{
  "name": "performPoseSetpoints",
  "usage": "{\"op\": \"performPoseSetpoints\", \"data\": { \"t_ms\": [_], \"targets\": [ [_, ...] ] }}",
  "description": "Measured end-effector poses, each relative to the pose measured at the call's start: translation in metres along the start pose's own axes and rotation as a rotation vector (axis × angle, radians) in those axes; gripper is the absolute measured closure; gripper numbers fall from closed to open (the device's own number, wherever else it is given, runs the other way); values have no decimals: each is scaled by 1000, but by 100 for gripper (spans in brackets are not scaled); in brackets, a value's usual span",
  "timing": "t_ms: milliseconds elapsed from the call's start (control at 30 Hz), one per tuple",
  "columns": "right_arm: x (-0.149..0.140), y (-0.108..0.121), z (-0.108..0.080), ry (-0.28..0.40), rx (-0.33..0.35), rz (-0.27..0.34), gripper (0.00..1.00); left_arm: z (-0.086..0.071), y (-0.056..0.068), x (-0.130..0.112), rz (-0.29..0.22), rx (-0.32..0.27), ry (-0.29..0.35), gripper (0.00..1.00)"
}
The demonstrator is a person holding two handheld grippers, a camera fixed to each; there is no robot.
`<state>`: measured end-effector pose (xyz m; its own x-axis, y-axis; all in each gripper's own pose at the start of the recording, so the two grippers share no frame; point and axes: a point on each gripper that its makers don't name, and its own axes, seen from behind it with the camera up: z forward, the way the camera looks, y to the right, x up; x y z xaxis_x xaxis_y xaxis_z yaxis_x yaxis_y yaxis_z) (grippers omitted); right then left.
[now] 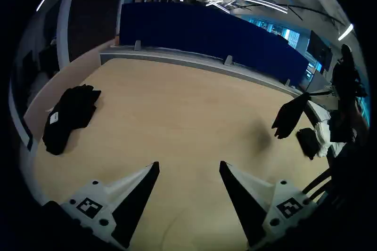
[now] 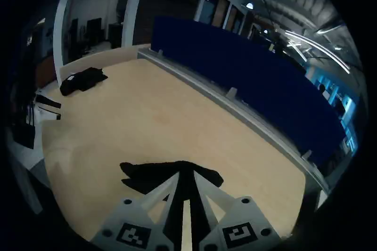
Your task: Fold towel
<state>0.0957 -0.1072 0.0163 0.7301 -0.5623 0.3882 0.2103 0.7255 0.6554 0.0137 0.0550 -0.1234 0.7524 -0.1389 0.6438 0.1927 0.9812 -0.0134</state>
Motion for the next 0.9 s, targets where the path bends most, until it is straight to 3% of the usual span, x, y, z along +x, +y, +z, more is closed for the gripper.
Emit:
{"op": "performPoseSetpoints", "data": {
  "t_ms": [533,900],
  "targets": [
    [-63,114,-32,-46,-86,59,94,7,28,-6,10,14,-21,5],
    [-102,172,-42,-105,-118,64,94,10,43,-8,8,22,-33,5]
  ]
}}
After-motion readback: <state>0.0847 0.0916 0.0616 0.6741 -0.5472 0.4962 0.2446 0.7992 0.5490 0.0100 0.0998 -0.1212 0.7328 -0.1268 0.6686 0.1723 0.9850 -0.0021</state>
